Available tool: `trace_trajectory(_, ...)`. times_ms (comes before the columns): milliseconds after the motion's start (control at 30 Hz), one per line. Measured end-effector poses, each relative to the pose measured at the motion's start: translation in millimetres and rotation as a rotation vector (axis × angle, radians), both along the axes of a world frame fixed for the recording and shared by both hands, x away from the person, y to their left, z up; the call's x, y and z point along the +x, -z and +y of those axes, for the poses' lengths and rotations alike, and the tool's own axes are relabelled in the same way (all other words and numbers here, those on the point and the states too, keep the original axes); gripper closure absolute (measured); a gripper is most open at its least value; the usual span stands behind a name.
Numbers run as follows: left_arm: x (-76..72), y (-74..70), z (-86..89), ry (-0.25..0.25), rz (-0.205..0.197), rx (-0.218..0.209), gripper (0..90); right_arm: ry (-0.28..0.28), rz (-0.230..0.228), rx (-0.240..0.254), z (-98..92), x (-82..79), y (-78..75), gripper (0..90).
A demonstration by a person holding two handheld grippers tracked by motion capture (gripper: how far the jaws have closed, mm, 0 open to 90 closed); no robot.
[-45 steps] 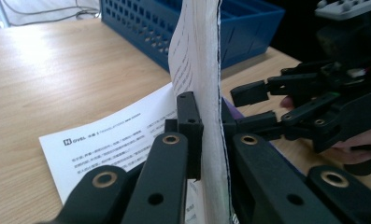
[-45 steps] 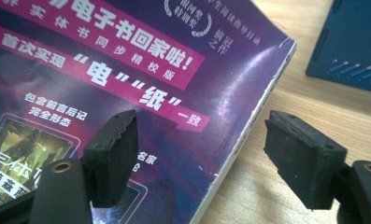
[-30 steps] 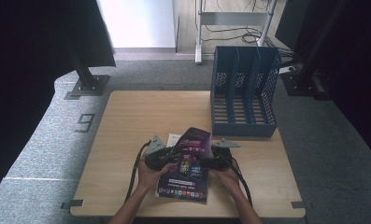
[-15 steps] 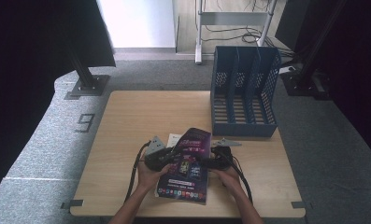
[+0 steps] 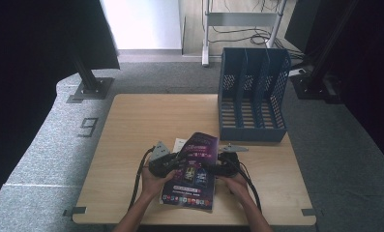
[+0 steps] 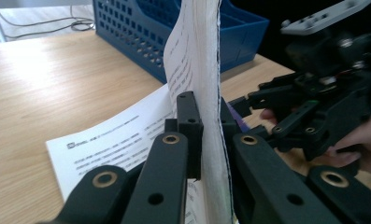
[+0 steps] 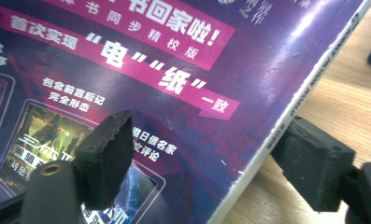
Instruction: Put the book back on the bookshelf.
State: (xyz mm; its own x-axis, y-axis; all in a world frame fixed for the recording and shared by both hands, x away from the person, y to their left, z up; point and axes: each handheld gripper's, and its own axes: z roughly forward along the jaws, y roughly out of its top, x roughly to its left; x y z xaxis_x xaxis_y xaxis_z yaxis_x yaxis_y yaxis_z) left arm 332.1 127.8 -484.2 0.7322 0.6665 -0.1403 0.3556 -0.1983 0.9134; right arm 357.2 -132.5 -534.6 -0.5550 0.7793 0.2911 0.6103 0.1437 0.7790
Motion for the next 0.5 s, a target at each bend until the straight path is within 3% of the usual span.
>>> trace_trajectory(233, 4.7, 12.3, 8.1, -0.027, 0.048, 0.013, 86.6, -0.003, -0.041, -0.011, 3.2, -6.4, -6.4, 32.0)
trace_trajectory(500, 11.6, 29.4, 14.8, -0.043, 0.107, 0.005, 86.5, -0.007, -0.031, -0.040, 8.1, -7.3, -5.0, 36.3)
